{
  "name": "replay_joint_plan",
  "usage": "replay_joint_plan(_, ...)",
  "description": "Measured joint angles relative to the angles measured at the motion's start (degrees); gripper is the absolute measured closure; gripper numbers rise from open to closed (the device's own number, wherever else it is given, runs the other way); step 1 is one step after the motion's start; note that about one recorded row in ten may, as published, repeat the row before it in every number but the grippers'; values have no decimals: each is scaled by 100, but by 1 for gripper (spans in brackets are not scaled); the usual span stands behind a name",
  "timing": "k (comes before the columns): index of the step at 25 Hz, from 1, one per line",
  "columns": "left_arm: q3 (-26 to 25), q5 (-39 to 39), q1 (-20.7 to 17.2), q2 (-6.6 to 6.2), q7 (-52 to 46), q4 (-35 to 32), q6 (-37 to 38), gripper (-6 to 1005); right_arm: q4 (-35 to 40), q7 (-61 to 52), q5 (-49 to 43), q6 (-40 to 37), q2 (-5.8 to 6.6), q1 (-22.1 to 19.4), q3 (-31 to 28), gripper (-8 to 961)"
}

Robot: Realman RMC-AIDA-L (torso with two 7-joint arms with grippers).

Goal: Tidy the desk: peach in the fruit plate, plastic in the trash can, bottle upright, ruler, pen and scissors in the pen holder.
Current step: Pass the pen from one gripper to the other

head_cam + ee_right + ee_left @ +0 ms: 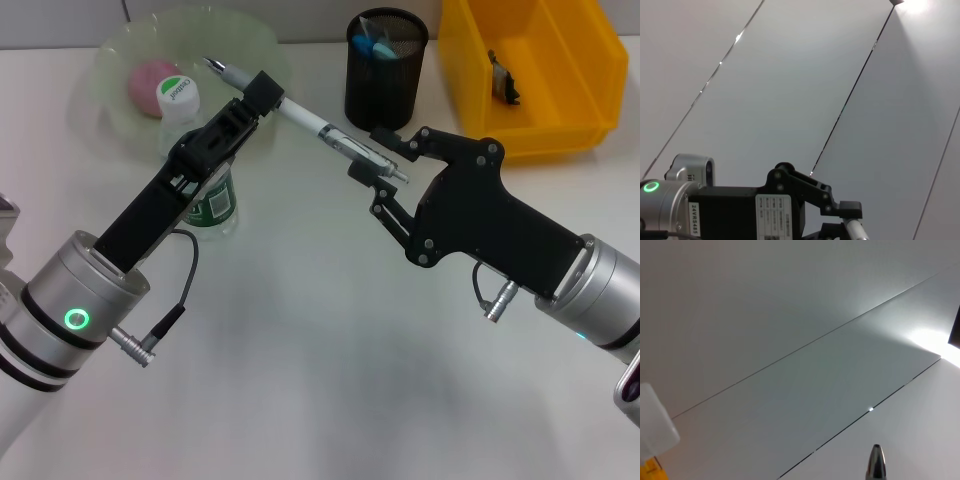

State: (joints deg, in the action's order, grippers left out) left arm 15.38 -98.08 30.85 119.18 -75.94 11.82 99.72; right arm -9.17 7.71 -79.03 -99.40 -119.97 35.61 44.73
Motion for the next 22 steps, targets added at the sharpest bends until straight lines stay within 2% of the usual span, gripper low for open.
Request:
replay_joint_plan(4,1,-2,17,0,8,5,-1,820,-41,3,-1,10,0,-2,1,663)
replay_joint_plan(12,7,6,62,0,64,32,-8,818,-67,3,1,17,0,-11,0,810)
replay_joint_plan(20,0,-13,63,1,69,4,-12,816,-67,3,2,-17,0,-20,0,814)
replay_joint_plan(22,-8,-5,52,1,74,-1,0,736,-67,4,2,-18,0,-19,0,815)
